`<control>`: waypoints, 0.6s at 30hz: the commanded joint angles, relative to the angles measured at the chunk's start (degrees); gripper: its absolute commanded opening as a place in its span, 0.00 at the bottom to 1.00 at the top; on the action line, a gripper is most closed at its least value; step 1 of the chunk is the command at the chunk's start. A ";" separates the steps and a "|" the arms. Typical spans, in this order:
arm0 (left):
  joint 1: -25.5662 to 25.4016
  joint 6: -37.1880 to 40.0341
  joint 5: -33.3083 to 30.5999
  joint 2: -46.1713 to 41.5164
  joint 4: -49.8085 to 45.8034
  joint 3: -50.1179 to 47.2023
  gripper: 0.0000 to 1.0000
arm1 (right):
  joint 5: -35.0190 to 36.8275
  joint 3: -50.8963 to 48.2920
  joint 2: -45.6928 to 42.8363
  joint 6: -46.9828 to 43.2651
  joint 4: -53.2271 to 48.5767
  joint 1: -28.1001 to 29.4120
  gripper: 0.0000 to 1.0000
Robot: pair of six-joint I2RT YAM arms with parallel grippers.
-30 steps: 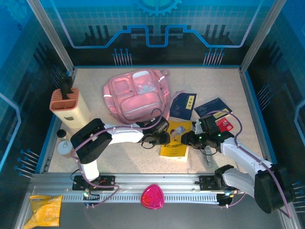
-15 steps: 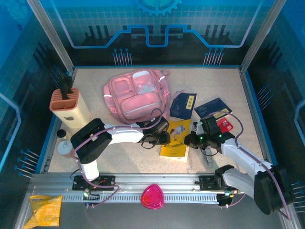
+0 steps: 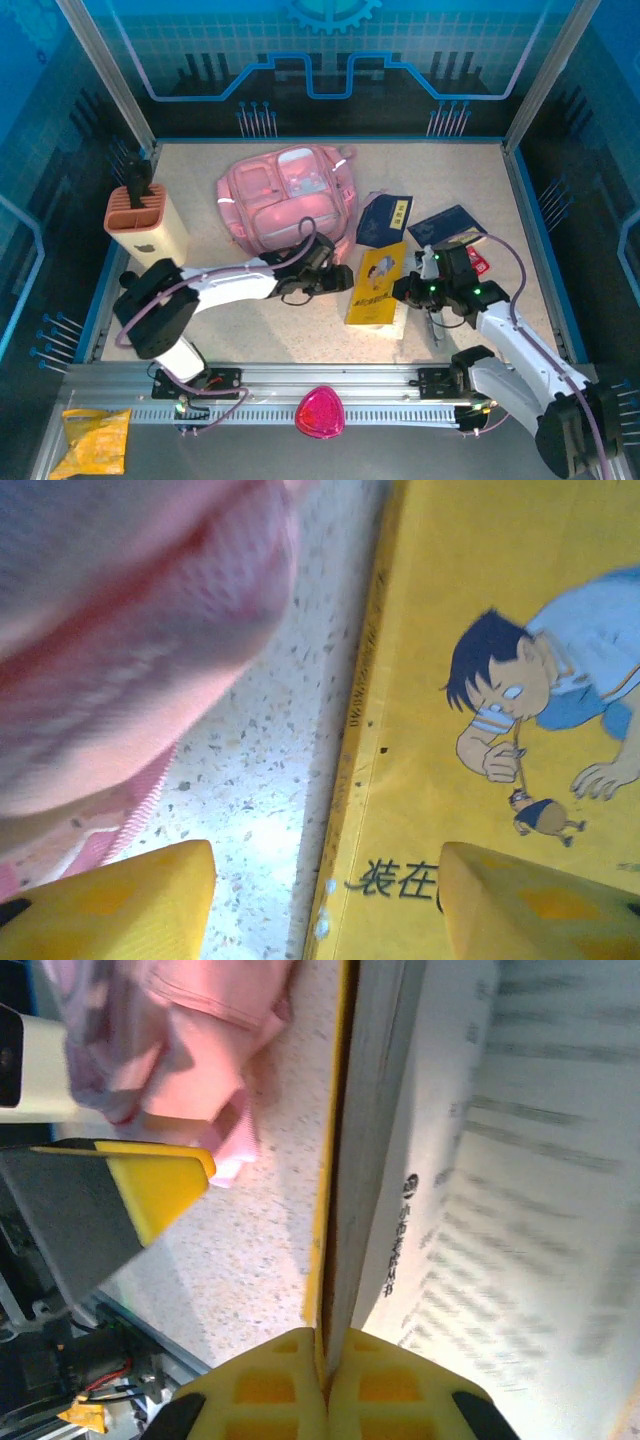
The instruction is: Pack the student bag
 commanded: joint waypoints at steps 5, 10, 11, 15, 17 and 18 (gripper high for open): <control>6.66 -5.23 9.72 -9.51 9.01 -6.05 0.77 | -7.50 6.62 -5.14 3.73 2.38 -0.84 0.00; 10.07 -10.07 16.51 -8.88 16.38 -7.28 0.85 | -11.36 11.26 -3.57 6.02 5.94 -0.73 0.00; 10.24 -11.00 16.90 -8.60 17.78 -7.52 0.86 | -11.86 12.29 -3.26 6.47 6.83 -0.68 0.00; 10.33 -14.84 18.62 -6.89 25.56 -8.62 0.89 | -14.53 13.64 -1.84 10.28 13.22 -0.43 0.00; 10.33 -17.51 19.63 -6.01 31.29 -9.62 0.89 | -15.48 13.45 -0.83 12.21 17.18 -0.17 0.00; 10.30 -19.20 20.14 -5.73 34.42 -10.09 0.89 | -15.63 13.35 -0.30 12.70 18.84 0.28 0.00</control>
